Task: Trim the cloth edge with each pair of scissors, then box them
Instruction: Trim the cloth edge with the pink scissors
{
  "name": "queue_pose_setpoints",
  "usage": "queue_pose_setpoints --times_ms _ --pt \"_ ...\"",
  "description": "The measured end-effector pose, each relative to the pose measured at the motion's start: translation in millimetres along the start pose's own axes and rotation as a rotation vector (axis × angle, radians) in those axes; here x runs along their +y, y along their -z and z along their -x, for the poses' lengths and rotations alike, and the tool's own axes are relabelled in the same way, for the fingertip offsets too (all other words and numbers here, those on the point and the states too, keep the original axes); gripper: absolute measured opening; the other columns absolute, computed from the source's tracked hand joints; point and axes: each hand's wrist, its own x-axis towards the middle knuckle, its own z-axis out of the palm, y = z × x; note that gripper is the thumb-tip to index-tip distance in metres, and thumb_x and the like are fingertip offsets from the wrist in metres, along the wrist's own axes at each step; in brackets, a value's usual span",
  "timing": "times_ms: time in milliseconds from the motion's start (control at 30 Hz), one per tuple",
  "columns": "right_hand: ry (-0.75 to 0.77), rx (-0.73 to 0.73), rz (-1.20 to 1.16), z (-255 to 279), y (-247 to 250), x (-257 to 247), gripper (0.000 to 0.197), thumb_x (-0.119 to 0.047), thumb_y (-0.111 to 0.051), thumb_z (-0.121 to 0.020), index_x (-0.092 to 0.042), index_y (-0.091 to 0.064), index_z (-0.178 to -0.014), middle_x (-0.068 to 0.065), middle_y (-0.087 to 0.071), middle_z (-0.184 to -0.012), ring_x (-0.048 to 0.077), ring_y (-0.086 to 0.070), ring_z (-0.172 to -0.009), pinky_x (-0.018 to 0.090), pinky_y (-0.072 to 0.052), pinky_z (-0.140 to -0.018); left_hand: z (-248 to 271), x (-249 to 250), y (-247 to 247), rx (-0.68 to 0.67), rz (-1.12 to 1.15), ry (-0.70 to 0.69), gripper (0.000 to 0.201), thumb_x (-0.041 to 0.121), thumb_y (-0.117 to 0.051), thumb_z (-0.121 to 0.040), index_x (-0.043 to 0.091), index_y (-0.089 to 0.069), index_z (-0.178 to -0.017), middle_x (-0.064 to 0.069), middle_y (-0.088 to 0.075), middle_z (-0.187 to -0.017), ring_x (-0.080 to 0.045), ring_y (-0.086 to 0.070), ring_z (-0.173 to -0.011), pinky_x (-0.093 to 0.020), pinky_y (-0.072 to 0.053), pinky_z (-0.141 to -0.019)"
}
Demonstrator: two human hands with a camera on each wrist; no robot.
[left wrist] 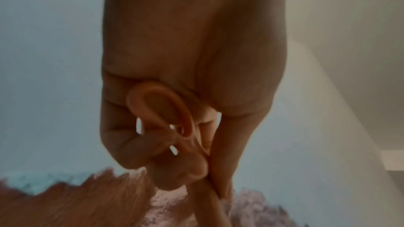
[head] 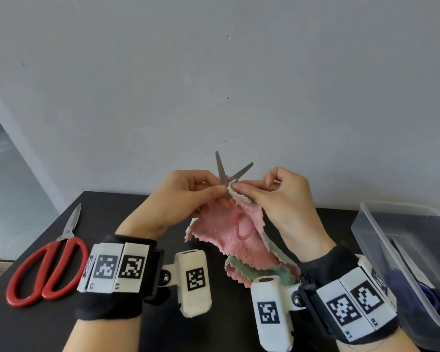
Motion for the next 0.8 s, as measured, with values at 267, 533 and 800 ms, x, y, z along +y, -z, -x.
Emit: queue_pose_setpoints --times_ms 267,533,800 --pt "-0.060 0.017 0.031 1.6 -4.8 3.2 0.053 -0.003 -0.082 -0.069 -0.016 -0.031 -0.073 0.019 -0.074 -0.077 0.027 -0.074 -0.076 0.027 -0.057 -0.065 0.7 -1.0 -1.6 0.002 -0.079 -0.010 0.014 0.013 -0.063 -0.088 0.005 -0.071 -0.079 0.006 -0.063 -0.052 -0.001 -0.043 -0.041 -0.010 -0.034 -0.045" --pt "-0.037 0.035 -0.022 0.4 -3.0 -0.8 0.052 -0.001 -0.079 -0.072 -0.016 -0.030 -0.079 0.023 -0.072 -0.080 0.035 -0.073 -0.073 0.033 -0.056 -0.059 1.7 0.1 0.4 -0.020 -0.039 -0.042 0.015 0.010 -0.064 -0.087 0.007 -0.071 -0.074 0.000 -0.061 -0.053 -0.006 -0.038 -0.040 -0.011 -0.030 -0.042" --pt "-0.128 -0.168 -0.080 1.5 -0.4 -4.8 0.064 -0.018 -0.084 -0.050 -0.008 -0.049 -0.102 0.014 -0.076 -0.092 0.030 -0.073 -0.086 0.039 -0.057 -0.083 0.2 -1.4 0.5 0.041 0.005 -0.047 0.016 0.011 -0.060 -0.090 0.009 -0.066 -0.075 0.010 -0.052 -0.043 -0.003 -0.033 -0.039 -0.013 -0.027 -0.041"
